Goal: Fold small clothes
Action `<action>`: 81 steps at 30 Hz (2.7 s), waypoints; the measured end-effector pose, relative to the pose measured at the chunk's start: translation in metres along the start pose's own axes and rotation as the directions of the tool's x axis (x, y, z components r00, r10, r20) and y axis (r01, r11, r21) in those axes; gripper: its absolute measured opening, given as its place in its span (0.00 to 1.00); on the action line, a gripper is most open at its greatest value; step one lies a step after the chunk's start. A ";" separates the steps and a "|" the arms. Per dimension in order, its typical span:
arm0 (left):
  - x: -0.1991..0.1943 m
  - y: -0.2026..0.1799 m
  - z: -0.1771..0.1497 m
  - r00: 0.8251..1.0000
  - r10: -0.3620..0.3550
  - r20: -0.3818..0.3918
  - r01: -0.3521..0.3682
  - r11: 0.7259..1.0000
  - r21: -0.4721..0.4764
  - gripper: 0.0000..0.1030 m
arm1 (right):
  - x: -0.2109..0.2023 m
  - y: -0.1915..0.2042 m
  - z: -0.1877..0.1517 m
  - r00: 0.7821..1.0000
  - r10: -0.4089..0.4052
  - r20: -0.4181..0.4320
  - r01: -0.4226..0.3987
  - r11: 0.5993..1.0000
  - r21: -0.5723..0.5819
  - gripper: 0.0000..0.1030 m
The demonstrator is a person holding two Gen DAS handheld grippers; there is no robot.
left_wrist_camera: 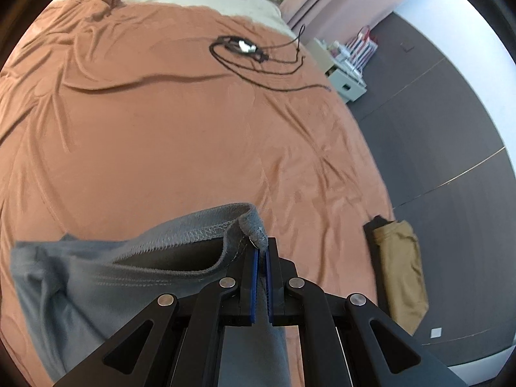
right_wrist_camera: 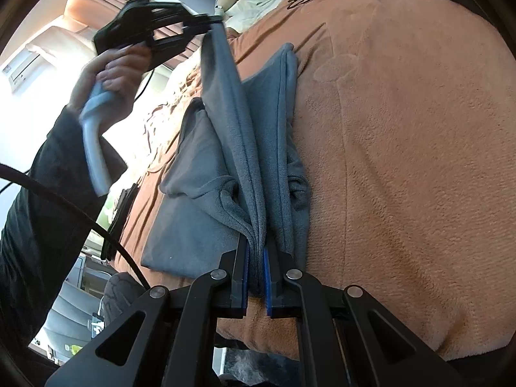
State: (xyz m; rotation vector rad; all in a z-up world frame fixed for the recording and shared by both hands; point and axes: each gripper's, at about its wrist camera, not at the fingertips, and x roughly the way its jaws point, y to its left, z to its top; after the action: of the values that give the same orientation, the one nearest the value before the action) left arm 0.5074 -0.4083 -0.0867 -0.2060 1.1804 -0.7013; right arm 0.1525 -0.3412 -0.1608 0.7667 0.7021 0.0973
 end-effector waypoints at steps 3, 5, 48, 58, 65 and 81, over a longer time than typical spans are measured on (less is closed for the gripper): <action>0.020 0.003 0.005 0.999 0.030 -0.022 -0.030 1.000 -0.004 0.04 | 0.000 -0.004 0.000 1.000 0.011 -0.005 -0.011 1.000 0.008 0.04; 0.033 0.006 0.006 0.999 0.038 -0.040 -0.038 0.999 -0.009 0.04 | 0.000 -0.005 0.000 1.000 0.017 -0.008 -0.017 1.000 0.014 0.04; -0.098 0.150 -0.084 0.995 0.090 -0.044 -0.096 0.984 -0.152 0.59 | 0.001 -0.009 0.001 1.000 0.000 -0.020 0.001 0.999 0.053 0.05; -0.105 0.178 -0.144 0.998 0.017 -0.065 -0.032 0.970 -0.240 0.59 | 0.001 -0.007 0.000 1.000 -0.009 -0.009 0.010 0.997 0.072 0.05; -0.107 0.184 -0.177 0.992 -0.115 -0.043 0.092 0.931 -0.352 0.59 | 0.001 -0.008 -0.001 1.000 -0.003 -0.012 0.004 0.996 0.085 0.05; -0.091 0.183 -0.195 0.992 -0.125 -0.006 0.112 0.907 -0.405 0.33 | -0.001 -0.018 0.004 1.000 0.005 -0.014 -0.003 0.994 0.112 0.06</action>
State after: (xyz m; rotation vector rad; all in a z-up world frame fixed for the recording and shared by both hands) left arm 0.3863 -0.1719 -0.1839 -0.6211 1.3451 -0.5593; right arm 0.1508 -0.3567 -0.1701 0.8753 0.7238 0.0675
